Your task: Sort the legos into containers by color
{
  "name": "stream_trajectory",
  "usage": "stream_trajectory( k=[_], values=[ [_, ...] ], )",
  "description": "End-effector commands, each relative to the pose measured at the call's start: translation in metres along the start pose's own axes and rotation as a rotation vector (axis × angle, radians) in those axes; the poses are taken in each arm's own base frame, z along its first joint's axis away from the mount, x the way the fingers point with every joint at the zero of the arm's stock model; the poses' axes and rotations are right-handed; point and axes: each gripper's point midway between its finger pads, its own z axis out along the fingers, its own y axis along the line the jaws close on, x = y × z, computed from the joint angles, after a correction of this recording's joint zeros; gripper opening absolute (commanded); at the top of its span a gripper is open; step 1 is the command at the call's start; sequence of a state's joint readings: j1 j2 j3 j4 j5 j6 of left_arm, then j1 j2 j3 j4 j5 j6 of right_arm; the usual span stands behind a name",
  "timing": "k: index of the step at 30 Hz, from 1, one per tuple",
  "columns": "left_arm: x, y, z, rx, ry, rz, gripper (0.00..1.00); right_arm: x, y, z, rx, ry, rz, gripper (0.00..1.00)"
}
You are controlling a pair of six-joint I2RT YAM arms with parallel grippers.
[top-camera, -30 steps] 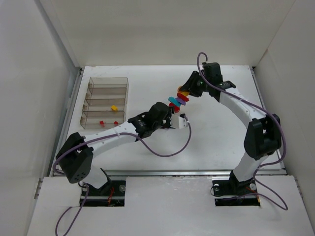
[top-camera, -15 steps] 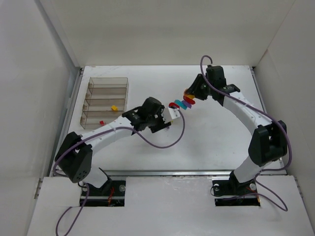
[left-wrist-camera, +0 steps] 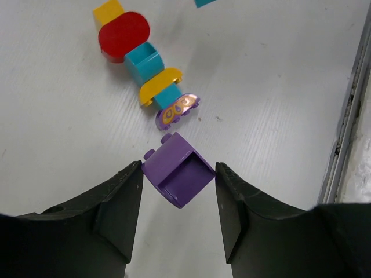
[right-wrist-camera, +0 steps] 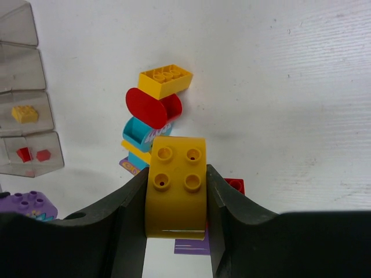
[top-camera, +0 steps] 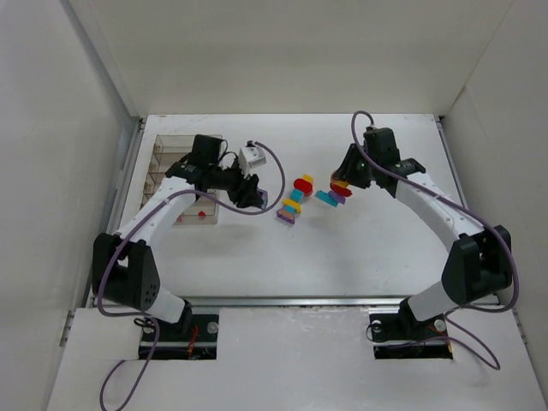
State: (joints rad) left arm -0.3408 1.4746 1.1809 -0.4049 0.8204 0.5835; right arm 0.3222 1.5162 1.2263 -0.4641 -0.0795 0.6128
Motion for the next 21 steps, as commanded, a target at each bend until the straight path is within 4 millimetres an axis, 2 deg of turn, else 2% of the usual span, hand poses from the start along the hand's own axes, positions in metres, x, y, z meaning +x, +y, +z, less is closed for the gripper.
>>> stream_trajectory(
  k=[1, 2, 4, 5, 7, 8, 10, 12, 13, 14, 18, 21],
  values=[
    [-0.010, 0.014, -0.023, 0.004, -0.059, -0.032, 0.00, -0.020, 0.021, -0.019, -0.072, -0.078, -0.048, 0.00],
    [-0.015, 0.023, -0.031, -0.032, -0.085, -0.026, 0.00, -0.021, 0.021, -0.019, -0.072, -0.079, -0.059, 0.00],
    [-0.007, 0.047, -0.046, -0.132, -0.098, -0.110, 0.00, -0.031, 0.031, -0.026, -0.098, -0.101, -0.073, 0.00],
    [-0.017, 0.063, -0.057, -0.205, -0.138, -0.097, 0.00, -0.033, 0.032, -0.024, -0.099, -0.103, -0.085, 0.00],
    [-0.007, 0.093, -0.072, -0.360, -0.140, -0.160, 0.00, -0.038, 0.039, -0.023, -0.120, -0.101, -0.100, 0.00],
    [-0.008, 0.108, -0.088, -0.439, -0.159, -0.177, 0.00, -0.044, 0.043, -0.025, -0.126, -0.110, -0.101, 0.00],
    [-0.001, 0.135, -0.106, -0.594, -0.162, -0.227, 0.00, -0.046, 0.046, -0.018, -0.131, -0.099, -0.110, 0.00],
    [0.008, 0.150, -0.121, -0.692, -0.149, -0.266, 0.00, -0.054, 0.054, -0.017, -0.147, -0.108, -0.122, 0.00],
    [0.017, 0.158, -0.124, -0.741, -0.122, -0.294, 0.00, -0.050, 0.053, -0.011, -0.144, -0.086, -0.121, 0.00],
    [0.031, 0.163, -0.123, -0.753, -0.091, -0.329, 0.00, -0.052, 0.053, -0.010, -0.144, -0.086, -0.121, 0.00],
    [0.061, 0.178, -0.127, -0.773, -0.046, -0.441, 0.00, -0.057, 0.058, 0.000, -0.150, -0.081, -0.132, 0.00],
    [0.071, 0.192, -0.131, -0.790, -0.046, -0.498, 0.00, -0.053, 0.055, 0.011, -0.139, -0.043, -0.148, 0.00]
  ],
)
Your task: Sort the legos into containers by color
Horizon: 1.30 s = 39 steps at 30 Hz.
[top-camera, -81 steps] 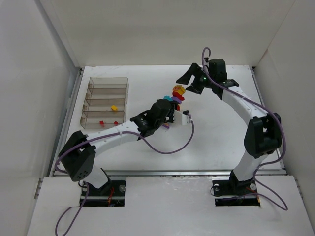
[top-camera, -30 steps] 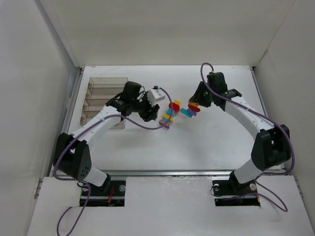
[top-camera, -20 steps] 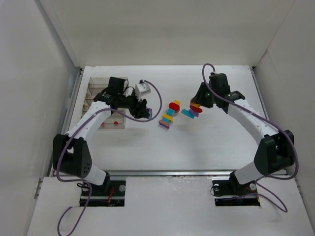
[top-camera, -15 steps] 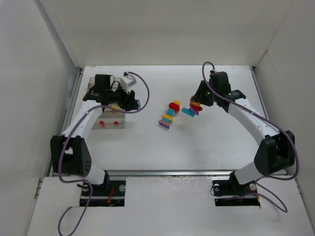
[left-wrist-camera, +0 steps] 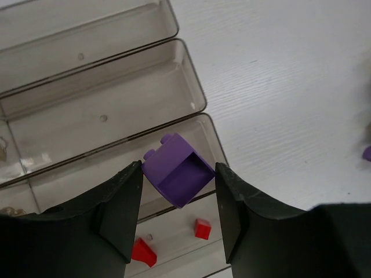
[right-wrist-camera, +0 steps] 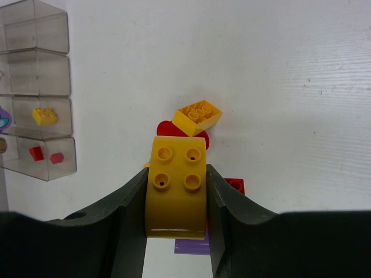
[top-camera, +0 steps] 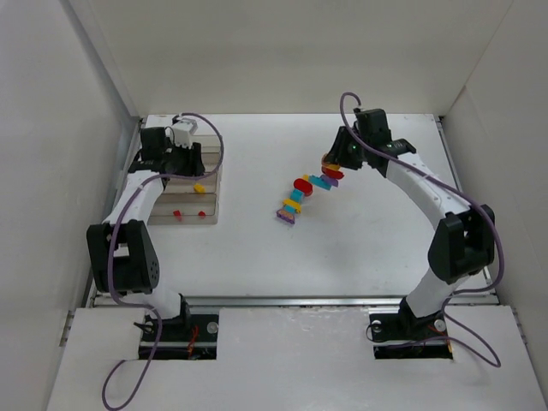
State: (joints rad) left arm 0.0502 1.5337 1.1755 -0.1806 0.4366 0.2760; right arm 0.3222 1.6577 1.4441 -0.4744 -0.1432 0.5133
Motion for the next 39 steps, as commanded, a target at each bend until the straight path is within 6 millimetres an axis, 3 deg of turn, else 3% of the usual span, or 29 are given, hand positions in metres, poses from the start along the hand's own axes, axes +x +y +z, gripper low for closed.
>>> stream_trajectory(
  k=[1, 5, 6, 13, 17, 22, 23, 25, 35, 36, 39],
  values=[
    [-0.012, 0.027, 0.003, -0.071, -0.026, -0.067, 0.00, -0.018, 0.019, -0.004, -0.050, -0.027, -0.042, 0.00],
    [-0.020, 0.046, 0.008, -0.112, -0.059, -0.076, 0.00, -0.010, 0.014, 0.008, -0.043, 0.007, -0.047, 0.00],
    [-0.030, 0.049, 0.006, -0.126, -0.084, -0.065, 0.00, -0.010, 0.014, 0.008, -0.043, 0.007, -0.047, 0.00],
    [-0.038, 0.057, 0.026, -0.115, -0.096, -0.109, 0.00, -0.003, 0.008, 0.016, -0.021, 0.046, -0.049, 0.00],
    [-0.043, 0.064, 0.037, -0.126, -0.102, -0.146, 0.00, -0.010, 0.007, 0.017, -0.017, 0.039, -0.052, 0.00],
    [-0.034, 0.080, 0.054, -0.151, -0.071, -0.173, 0.00, -0.018, 0.010, 0.022, -0.014, 0.045, -0.061, 0.00],
    [-0.040, 0.081, 0.053, -0.154, -0.088, -0.166, 0.00, -0.019, 0.009, 0.025, -0.005, 0.041, -0.061, 0.00],
    [-0.031, 0.090, 0.060, -0.170, -0.068, -0.193, 0.00, -0.020, 0.009, 0.026, -0.002, 0.047, -0.060, 0.00],
    [-0.029, 0.110, 0.069, -0.198, -0.083, -0.256, 0.00, -0.024, 0.007, 0.033, 0.002, 0.059, -0.042, 0.00],
    [-0.029, 0.110, 0.069, -0.198, -0.083, -0.256, 0.02, -0.024, 0.007, 0.033, 0.002, 0.059, -0.042, 0.00],
    [-0.017, 0.112, 0.070, -0.201, -0.049, -0.285, 0.19, -0.024, 0.007, 0.033, 0.002, 0.059, -0.042, 0.00]
  ],
)
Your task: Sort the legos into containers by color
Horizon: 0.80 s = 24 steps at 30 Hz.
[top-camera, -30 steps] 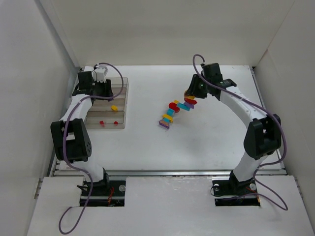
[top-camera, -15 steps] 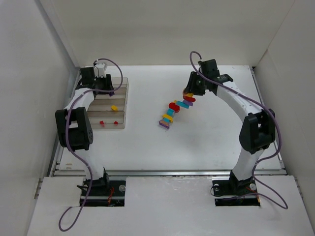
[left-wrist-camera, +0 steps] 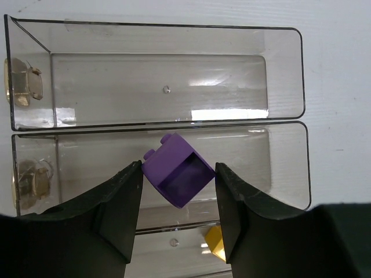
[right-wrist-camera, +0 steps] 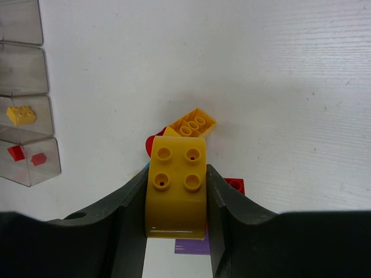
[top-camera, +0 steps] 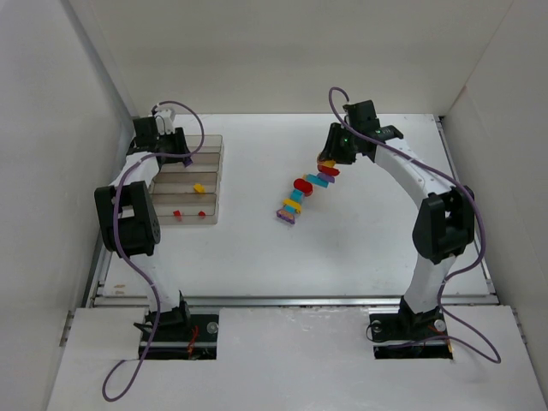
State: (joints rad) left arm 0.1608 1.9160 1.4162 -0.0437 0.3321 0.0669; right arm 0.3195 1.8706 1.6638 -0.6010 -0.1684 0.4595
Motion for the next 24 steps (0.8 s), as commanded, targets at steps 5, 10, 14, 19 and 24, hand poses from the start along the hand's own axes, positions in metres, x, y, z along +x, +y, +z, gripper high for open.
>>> stream_trajectory(
  k=[5, 10, 14, 19, 24],
  values=[
    [-0.012, 0.001, -0.007, -0.002, -0.011, -0.027, 0.61, -0.021, 0.011, -0.013, -0.034, -0.058, -0.010, 0.00],
    [-0.007, -0.001, -0.015, -0.002, -0.011, -0.027, 0.72, -0.023, 0.013, -0.018, -0.044, -0.076, -0.004, 0.00],
    [-0.021, -0.004, -0.027, -0.002, -0.049, 0.003, 0.72, -0.022, 0.014, -0.026, -0.050, -0.087, -0.007, 0.00],
    [-0.049, -0.019, -0.051, 0.048, -0.123, 0.075, 0.68, -0.030, 0.022, -0.046, -0.076, -0.138, -0.017, 0.00],
    [-0.059, -0.049, -0.073, 0.092, -0.155, 0.302, 0.55, -0.030, 0.031, -0.063, -0.123, -0.161, -0.027, 0.00]
  ],
)
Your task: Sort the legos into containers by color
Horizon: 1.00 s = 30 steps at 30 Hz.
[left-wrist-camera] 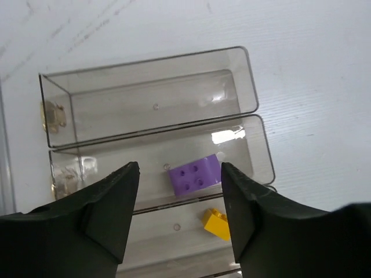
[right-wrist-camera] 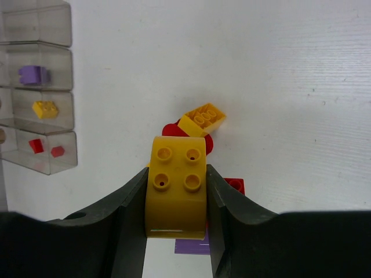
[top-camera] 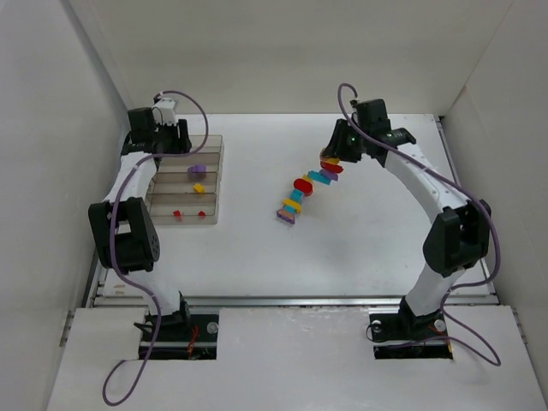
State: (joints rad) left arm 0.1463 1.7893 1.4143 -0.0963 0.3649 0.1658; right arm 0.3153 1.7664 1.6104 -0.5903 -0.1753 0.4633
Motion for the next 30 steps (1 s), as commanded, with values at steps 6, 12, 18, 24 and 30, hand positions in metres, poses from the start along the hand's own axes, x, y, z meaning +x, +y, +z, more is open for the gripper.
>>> stream_trajectory(
  k=[6, 12, 18, 24, 30],
  values=[
    [-0.031, -0.110, -0.063, 0.317, -0.127, 0.533, 0.52, -0.036, 0.054, -0.060, -0.228, -0.162, -0.033, 0.00],
    [-0.018, -0.212, -0.089, 0.559, -0.199, 0.840, 0.73, -0.051, 0.078, -0.090, -0.327, -0.236, 0.056, 0.00],
    [-0.007, -0.294, -0.109, 0.692, -0.256, 0.925, 0.80, -0.049, 0.087, -0.098, -0.389, -0.245, 0.158, 0.00],
    [-0.002, -0.334, -0.146, 0.929, -0.220, 0.751, 0.94, -0.049, 0.089, -0.113, -0.362, -0.289, 0.122, 0.00],
    [-0.004, -0.361, -0.164, 1.055, -0.163, 0.544, 1.00, -0.029, 0.096, -0.114, -0.349, -0.268, 0.066, 0.00]
  ],
)
